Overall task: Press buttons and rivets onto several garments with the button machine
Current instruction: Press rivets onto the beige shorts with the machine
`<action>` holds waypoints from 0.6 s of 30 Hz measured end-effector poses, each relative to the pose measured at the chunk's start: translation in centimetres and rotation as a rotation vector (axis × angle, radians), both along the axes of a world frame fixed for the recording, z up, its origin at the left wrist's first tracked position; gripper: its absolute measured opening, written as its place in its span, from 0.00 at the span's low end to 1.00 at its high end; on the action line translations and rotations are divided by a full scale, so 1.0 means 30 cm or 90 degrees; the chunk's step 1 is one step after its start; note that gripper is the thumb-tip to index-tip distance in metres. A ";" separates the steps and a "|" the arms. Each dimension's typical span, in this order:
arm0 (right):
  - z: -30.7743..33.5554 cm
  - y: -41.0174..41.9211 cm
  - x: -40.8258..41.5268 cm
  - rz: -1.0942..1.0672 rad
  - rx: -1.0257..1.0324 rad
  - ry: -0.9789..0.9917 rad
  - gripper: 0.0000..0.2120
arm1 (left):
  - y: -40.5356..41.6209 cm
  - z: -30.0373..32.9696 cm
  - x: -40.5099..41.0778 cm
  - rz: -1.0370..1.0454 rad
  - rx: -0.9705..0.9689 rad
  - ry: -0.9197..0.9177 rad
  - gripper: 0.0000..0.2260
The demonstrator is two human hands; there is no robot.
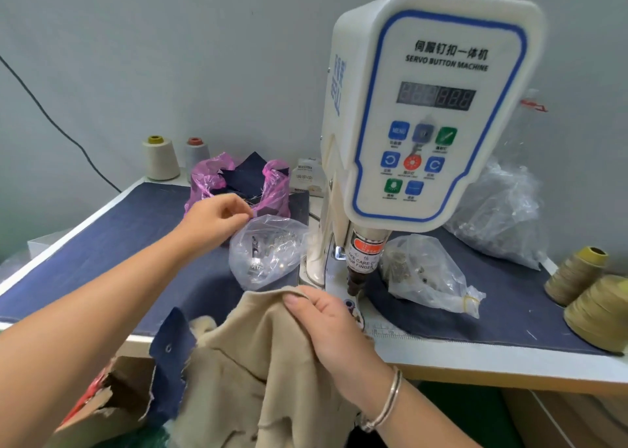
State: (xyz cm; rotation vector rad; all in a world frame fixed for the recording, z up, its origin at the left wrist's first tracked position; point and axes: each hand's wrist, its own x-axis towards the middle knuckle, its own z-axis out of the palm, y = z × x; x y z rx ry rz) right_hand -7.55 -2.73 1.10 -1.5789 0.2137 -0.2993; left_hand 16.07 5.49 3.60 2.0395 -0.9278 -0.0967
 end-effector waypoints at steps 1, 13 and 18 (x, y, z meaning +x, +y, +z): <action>0.003 0.007 0.009 0.010 0.002 -0.007 0.10 | -0.015 -0.005 0.040 0.069 0.020 -0.066 0.04; 0.001 0.004 0.082 0.016 -0.026 -0.025 0.13 | -0.216 0.026 0.209 0.076 0.342 -0.307 0.14; -0.015 -0.009 0.090 0.017 -0.049 -0.008 0.11 | -0.244 0.010 0.216 0.089 0.366 -0.361 0.09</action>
